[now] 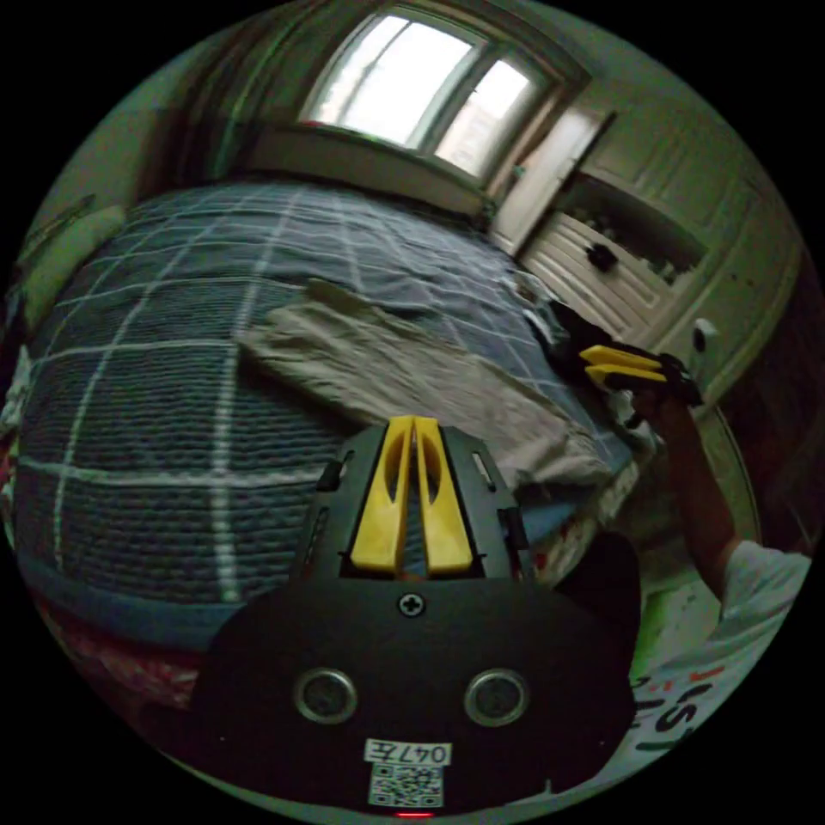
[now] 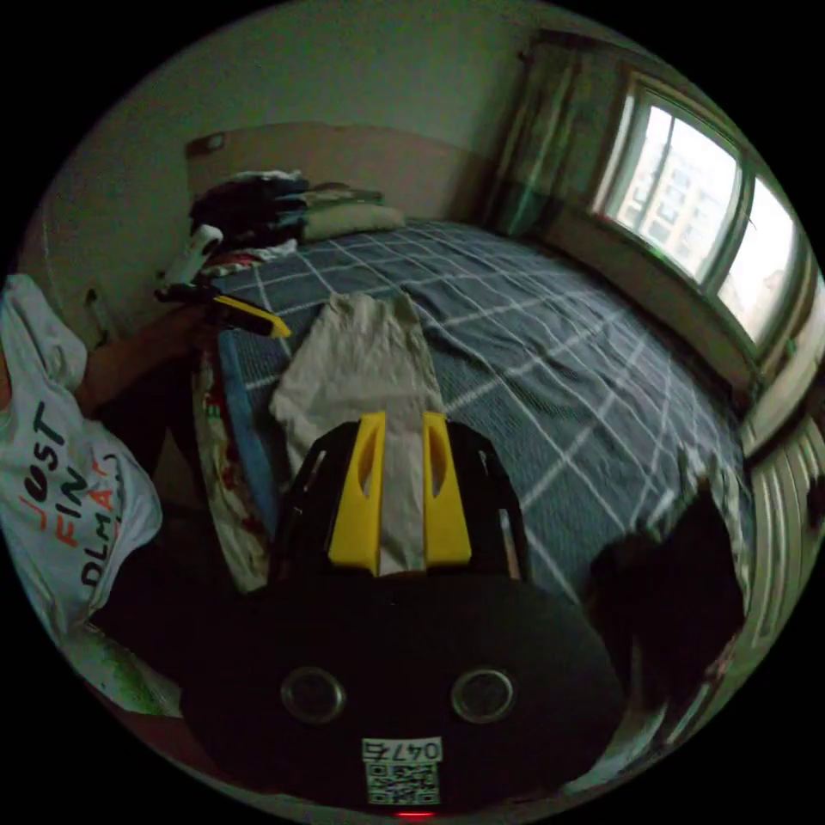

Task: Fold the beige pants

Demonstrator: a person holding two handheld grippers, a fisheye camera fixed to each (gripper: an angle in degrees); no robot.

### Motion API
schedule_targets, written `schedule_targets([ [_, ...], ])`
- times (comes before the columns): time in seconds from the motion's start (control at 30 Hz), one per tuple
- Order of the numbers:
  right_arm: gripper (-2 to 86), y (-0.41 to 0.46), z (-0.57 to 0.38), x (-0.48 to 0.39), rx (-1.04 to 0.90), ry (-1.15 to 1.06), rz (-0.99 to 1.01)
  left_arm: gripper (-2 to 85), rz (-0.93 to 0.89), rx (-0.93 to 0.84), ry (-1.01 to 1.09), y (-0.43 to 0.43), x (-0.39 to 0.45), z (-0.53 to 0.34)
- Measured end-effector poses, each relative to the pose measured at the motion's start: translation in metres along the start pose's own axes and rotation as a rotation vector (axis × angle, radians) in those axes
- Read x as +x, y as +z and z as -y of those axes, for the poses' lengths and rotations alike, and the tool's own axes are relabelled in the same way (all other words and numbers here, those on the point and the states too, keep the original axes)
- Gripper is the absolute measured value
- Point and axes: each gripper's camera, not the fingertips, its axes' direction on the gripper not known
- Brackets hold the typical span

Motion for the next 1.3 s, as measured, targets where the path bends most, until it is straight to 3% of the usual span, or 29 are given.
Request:
schedule_targets([
  [0.2,5.3,0.107,0.124,0.002,0.023,-0.156,0.091,-1.0,0.185,0.018,-0.113,-0.014,-0.057,0.024],
  [0.47,8.3,0.246,0.219,0.024,-0.142,-0.189,0.117,-0.6,0.373,-0.027,0.030,-0.001,-0.070,0.037],
  [0.6,9.2,0.291,0.226,0.037,-0.278,-0.164,0.173,0.6,0.214,-0.006,-0.001,0.009,-0.089,0.049],
  [0.77,6.2,0.288,0.218,0.041,-0.237,-0.175,0.186,17.8,0.285,-0.150,0.012,0.041,-0.103,0.084],
  [0.83,2.9,0.279,0.213,0.037,-0.207,-0.241,0.146,18.3,0.261,-0.217,0.016,0.058,-0.105,0.095],
  [1.1,0.0,0.220,0.185,0.040,-0.009,-0.344,0.138,7.8,0.307,-0.246,0.074,0.103,-0.098,0.109],
  [1.13,0.0,0.207,0.179,0.044,0.028,-0.344,0.156,2.2,0.293,-0.222,0.093,0.102,-0.092,0.107],
  [1.3,-0.1,0.147,0.151,0.071,0.160,-0.306,0.261,-0.1,0.067,-0.090,0.115,0.077,-0.055,0.097],
])
